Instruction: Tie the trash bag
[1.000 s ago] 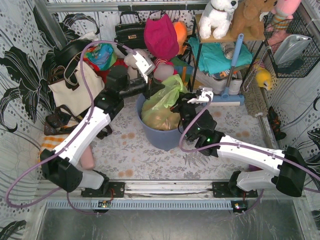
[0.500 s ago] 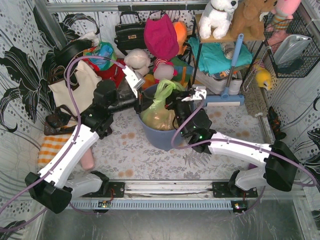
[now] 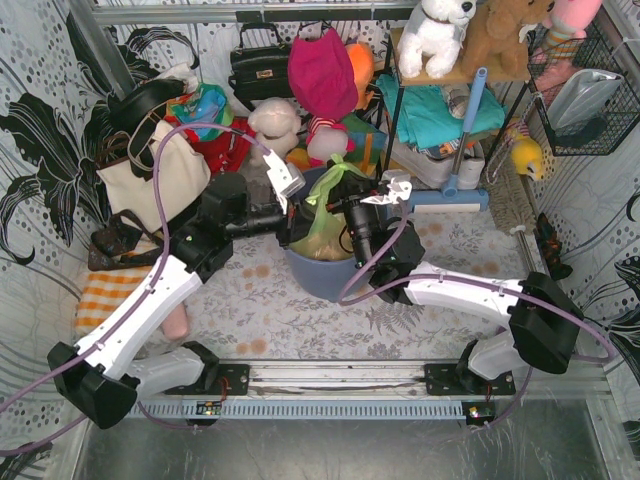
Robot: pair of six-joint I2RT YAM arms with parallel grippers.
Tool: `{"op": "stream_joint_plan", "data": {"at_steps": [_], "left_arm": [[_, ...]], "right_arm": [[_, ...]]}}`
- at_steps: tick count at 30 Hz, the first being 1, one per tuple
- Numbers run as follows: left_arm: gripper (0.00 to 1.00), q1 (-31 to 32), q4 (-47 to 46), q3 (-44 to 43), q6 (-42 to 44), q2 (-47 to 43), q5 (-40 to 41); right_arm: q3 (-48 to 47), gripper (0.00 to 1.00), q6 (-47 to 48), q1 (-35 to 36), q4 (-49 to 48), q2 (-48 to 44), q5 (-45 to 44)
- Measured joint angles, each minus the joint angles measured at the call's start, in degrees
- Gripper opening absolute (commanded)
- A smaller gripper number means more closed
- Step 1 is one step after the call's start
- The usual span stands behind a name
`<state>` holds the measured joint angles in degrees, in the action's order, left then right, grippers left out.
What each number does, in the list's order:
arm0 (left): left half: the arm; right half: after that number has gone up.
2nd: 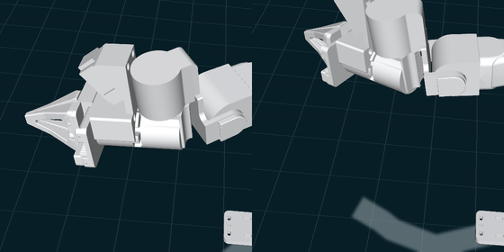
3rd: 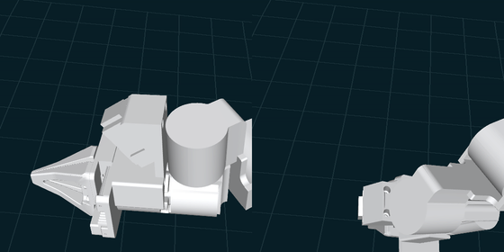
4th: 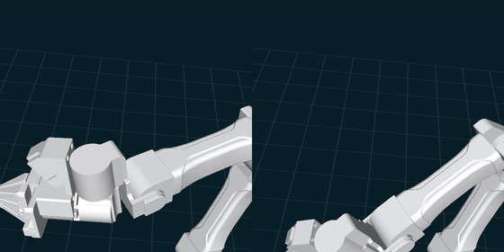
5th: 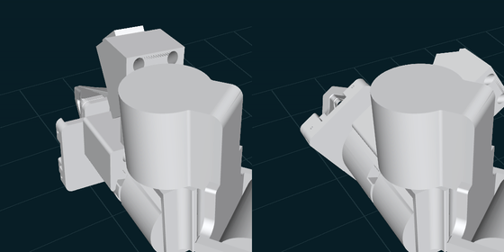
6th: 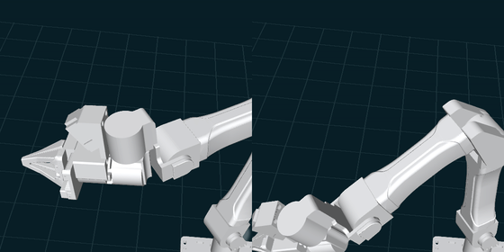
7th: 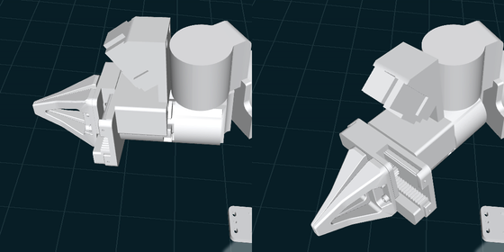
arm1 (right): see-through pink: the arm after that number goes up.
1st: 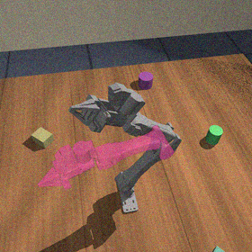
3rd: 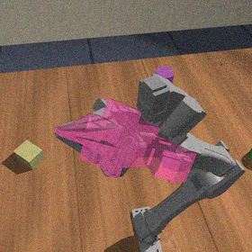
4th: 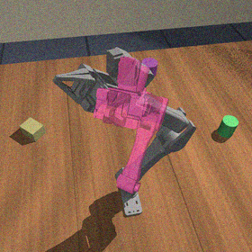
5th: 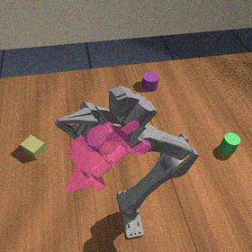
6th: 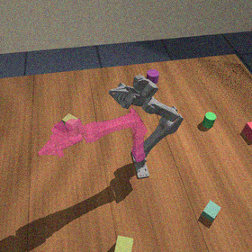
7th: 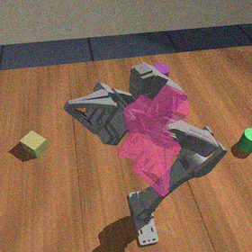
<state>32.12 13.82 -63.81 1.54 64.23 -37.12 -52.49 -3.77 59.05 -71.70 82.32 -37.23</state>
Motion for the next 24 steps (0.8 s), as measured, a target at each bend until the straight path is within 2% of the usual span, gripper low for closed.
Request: {"op": "stream_joint_plan", "data": {"at_steps": [7,14,17,21,24], "left_arm": [[0.08,0.2,0.9,0.5,0.4,-2.0,-1.6],[0.14,0.4,3.2,1.0,0.7,-0.4,0.5],[0.19,0.5,4.0,1.1,0.7,0.0,2.2],[0.32,0.5,5.0,1.1,0.6,-0.6,5.1],[0.37,0.5,5.5,1.1,0.2,-3.0,8.2]], "right_arm": [[0.0,0.00,3.3,-0.6,-6.0,1.4,2.2],[1.6,0.00,5.2,-0.6,-14.1,2.2,8.8],[2.3,0.00,5.3,-0.6,-15.4,2.3,12.3],[3.5,0.00,5.4,-0.6,-17.1,2.3,16.0],[4.7,0.00,5.4,-0.6,-18.0,2.3,18.0]]}}
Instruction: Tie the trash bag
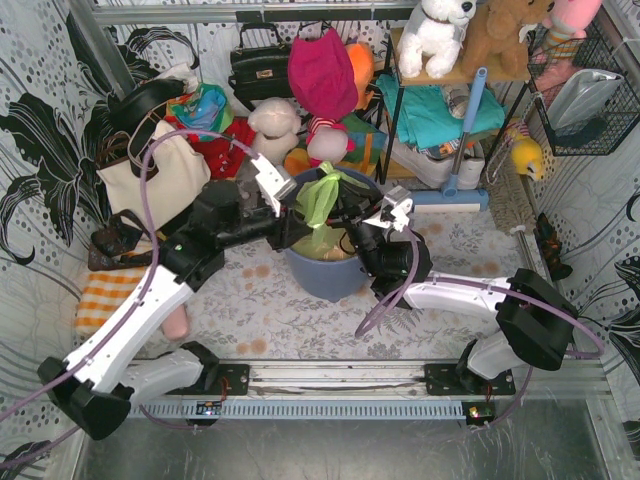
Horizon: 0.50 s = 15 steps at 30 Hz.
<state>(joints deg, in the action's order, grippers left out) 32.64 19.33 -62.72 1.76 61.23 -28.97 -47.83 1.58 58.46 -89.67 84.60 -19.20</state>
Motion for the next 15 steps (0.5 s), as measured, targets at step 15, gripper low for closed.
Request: {"op": "stream_joint_plan", "data": {"at_steps": [15], "left_arm": [[0.55,0.0,-8.6,-6.6,-14.0,-8.8,18.8]], "right_arm": [[1.0,0.00,0.9,0.0,-0.9,0.0,3.9]]}}
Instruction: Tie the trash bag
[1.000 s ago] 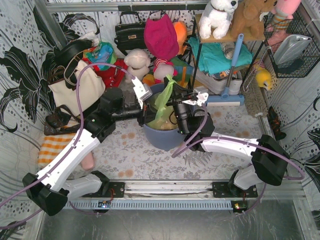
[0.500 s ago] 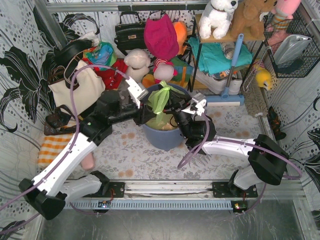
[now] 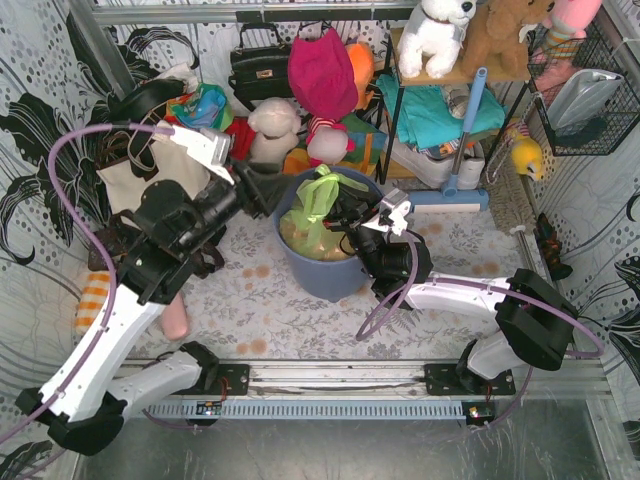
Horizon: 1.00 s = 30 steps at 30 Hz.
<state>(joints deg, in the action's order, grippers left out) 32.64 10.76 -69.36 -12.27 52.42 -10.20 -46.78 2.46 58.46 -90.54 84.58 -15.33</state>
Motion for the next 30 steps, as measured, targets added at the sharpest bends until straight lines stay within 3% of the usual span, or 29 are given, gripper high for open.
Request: {"op": "stream_joint_plan", "data": {"at_steps": [10,20,30], "left_arm": [[0.60,0.0,-1.7,-11.3,-10.2,12.9,-4.0],[0.61,0.0,0.5,-10.5,-12.5,14.8,-6.5],[0.62,0.0,-3.4,-2.9,-16.7,10.7,-9.2]], "right_arm": [[0.0,0.00,0.2,0.0,0.0,0.0,0.6],[-2.5,0.00,3.7,0.0,-0.2,1.3,0.2],[-3.1,0.00,6.4,0.0,0.3,3.5,-0.2]]}}
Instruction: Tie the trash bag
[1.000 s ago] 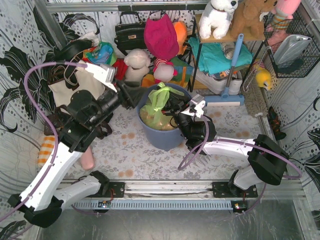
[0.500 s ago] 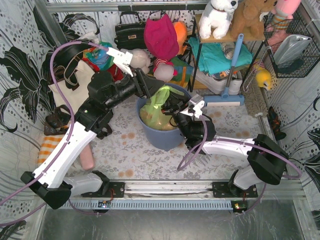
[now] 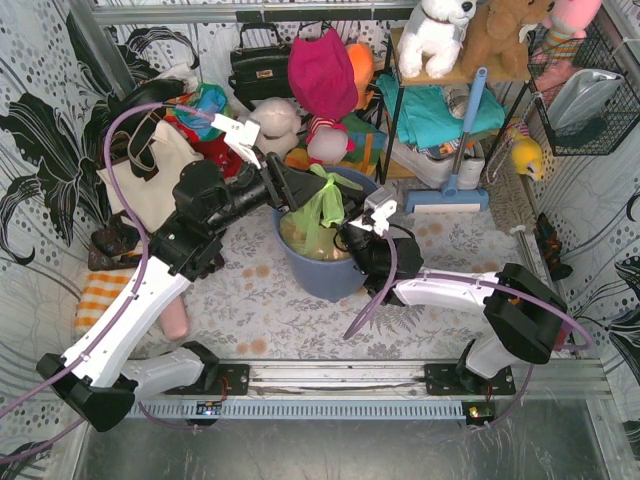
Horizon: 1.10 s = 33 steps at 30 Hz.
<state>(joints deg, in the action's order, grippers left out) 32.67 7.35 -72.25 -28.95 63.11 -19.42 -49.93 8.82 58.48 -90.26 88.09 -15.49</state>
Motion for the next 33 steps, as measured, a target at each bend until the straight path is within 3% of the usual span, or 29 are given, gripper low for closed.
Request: {"op": "stream_joint_plan", "data": {"at_steps": [13,19,24,33], "left_arm": [[0.62,0.5,-4.0,5.9,-4.7,-4.5,0.1],[0.61,0.9,-1.5,6.0,-4.7,-6.4,1.0],[0.55,1.4,1.1,5.4,-4.2,-7.5,2.1],[0.56,2.2,9.8,2.2,-1.3,-9.7,5.7]], "right_arm": [[-0.1,0.00,5.5,0.2,-0.1,0.3,3.6],[-0.1,0.05,8.9,0.2,-0.3,0.3,6.8],[-0.1,0.00,12.4,0.2,-0.2,0.3,9.1],[-0.1,0.00,18.8,-0.1,-0.2,0.1,13.4]]}}
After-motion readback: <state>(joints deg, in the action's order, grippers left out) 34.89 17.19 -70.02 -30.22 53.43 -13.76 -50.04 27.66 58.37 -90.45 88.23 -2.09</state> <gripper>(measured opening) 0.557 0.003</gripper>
